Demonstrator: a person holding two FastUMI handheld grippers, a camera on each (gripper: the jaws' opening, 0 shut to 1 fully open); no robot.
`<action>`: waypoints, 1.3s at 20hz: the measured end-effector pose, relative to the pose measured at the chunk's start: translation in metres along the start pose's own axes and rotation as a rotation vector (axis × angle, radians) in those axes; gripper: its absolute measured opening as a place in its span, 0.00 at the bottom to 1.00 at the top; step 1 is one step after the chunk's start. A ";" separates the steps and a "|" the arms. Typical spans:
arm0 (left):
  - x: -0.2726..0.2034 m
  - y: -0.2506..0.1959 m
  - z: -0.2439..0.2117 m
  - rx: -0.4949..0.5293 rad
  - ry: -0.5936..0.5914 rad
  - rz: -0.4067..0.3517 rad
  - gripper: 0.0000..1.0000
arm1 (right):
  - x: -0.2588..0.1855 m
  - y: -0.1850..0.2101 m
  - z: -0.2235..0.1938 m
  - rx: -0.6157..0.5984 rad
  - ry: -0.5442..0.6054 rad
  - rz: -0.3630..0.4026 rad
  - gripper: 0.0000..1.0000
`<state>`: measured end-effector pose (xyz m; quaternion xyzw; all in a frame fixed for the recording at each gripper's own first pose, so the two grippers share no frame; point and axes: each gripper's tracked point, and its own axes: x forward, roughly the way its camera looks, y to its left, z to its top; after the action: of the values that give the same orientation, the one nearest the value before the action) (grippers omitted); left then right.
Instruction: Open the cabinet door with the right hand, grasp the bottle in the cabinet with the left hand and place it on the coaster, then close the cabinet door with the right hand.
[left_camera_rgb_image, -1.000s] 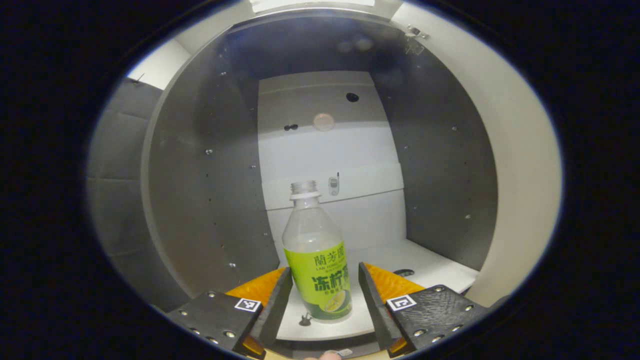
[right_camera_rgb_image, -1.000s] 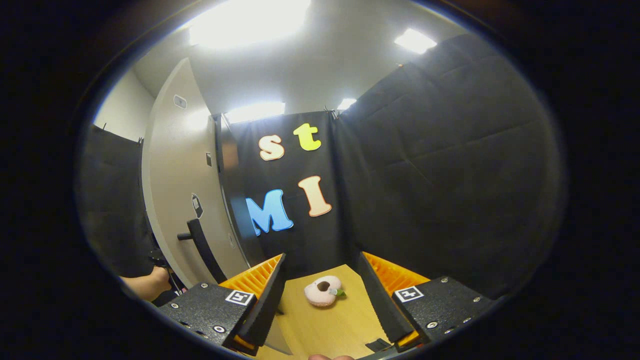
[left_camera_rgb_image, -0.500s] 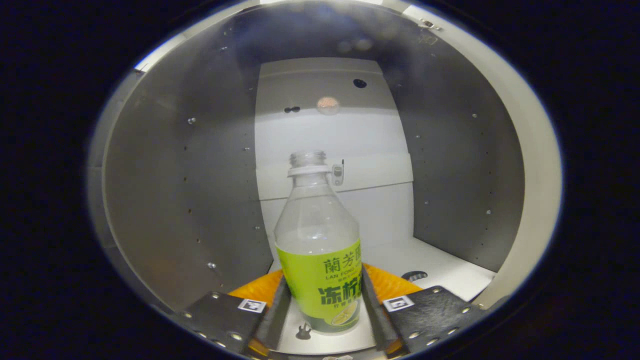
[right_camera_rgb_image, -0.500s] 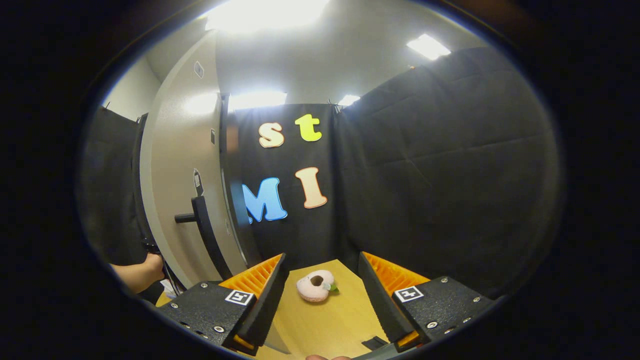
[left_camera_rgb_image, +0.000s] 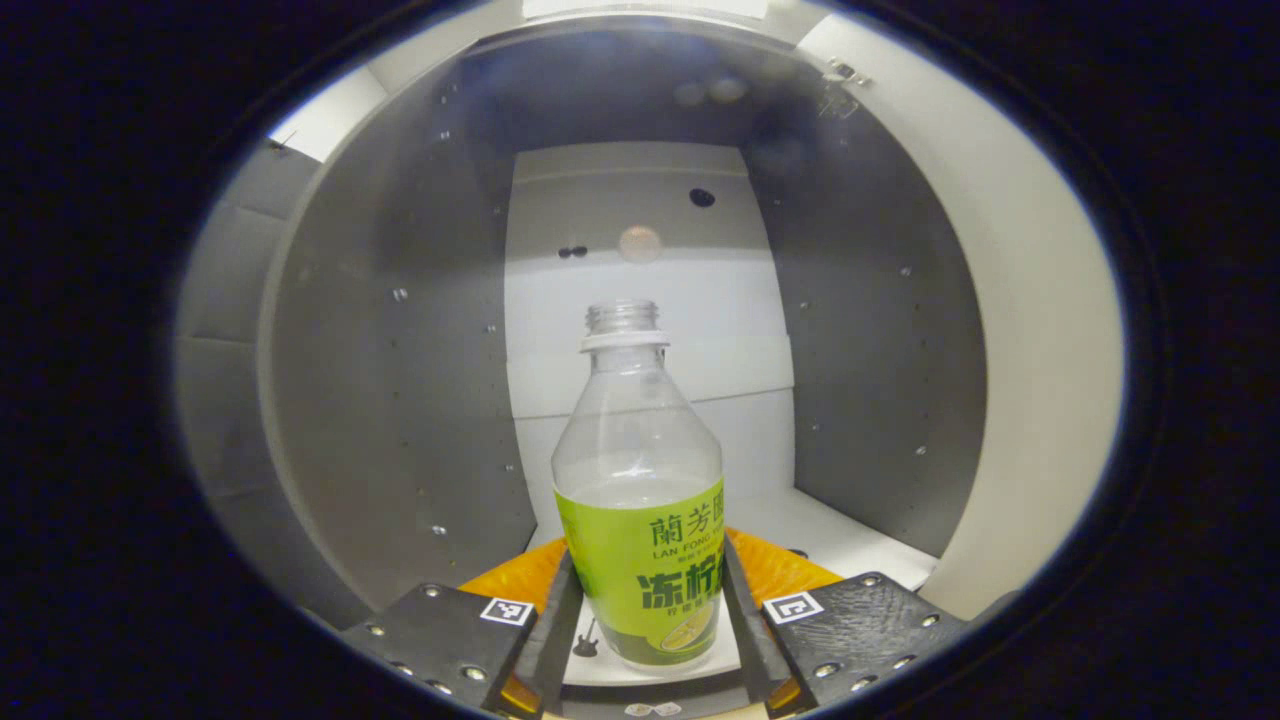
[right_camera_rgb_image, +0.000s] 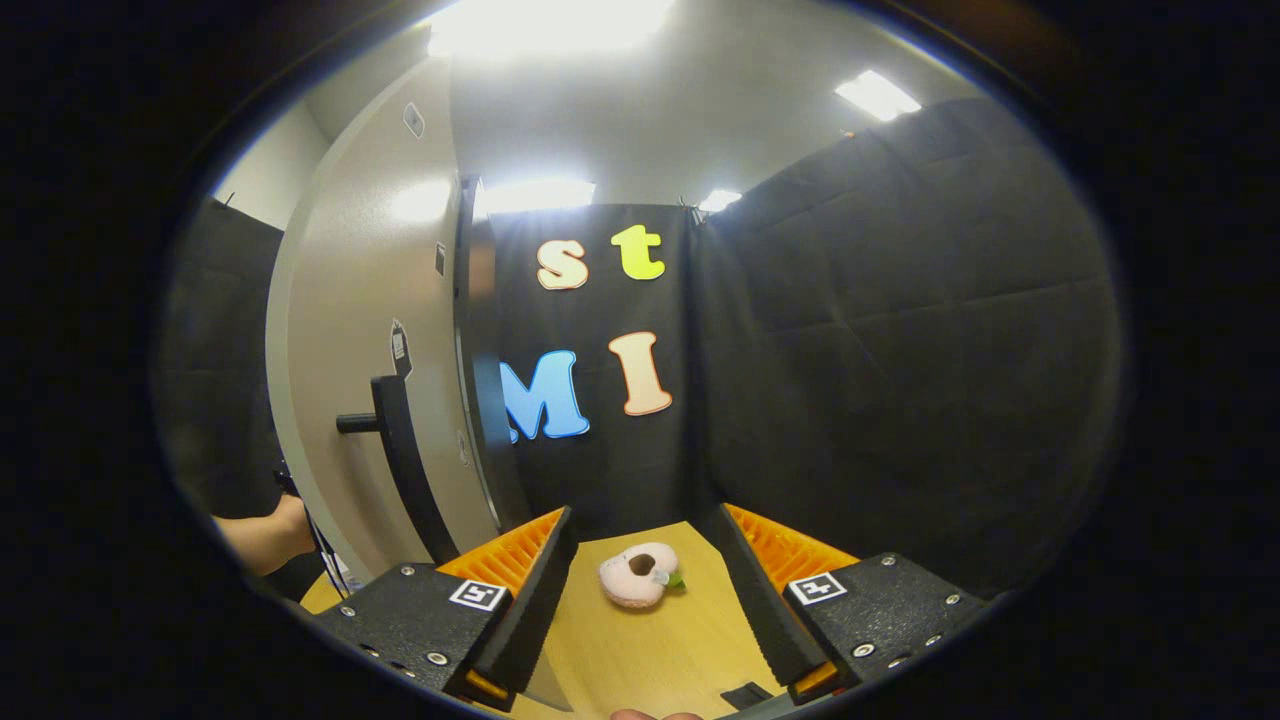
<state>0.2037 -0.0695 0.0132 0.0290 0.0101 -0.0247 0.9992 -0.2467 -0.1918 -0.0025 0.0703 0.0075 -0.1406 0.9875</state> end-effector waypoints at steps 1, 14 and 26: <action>0.001 0.000 -0.002 0.006 -0.005 0.005 0.68 | 0.003 -0.003 0.000 0.007 0.007 0.014 0.87; -0.004 0.011 -0.005 -0.022 -0.021 0.183 0.74 | 0.037 -0.016 -0.057 0.021 0.169 0.248 0.87; -0.001 0.016 -0.007 -0.010 -0.004 0.264 0.75 | 0.091 -0.021 -0.100 -0.031 0.057 0.076 0.87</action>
<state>0.2032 -0.0535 0.0074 0.0253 0.0045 0.1070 0.9939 -0.1651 -0.2229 -0.1076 0.0593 0.0354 -0.1007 0.9925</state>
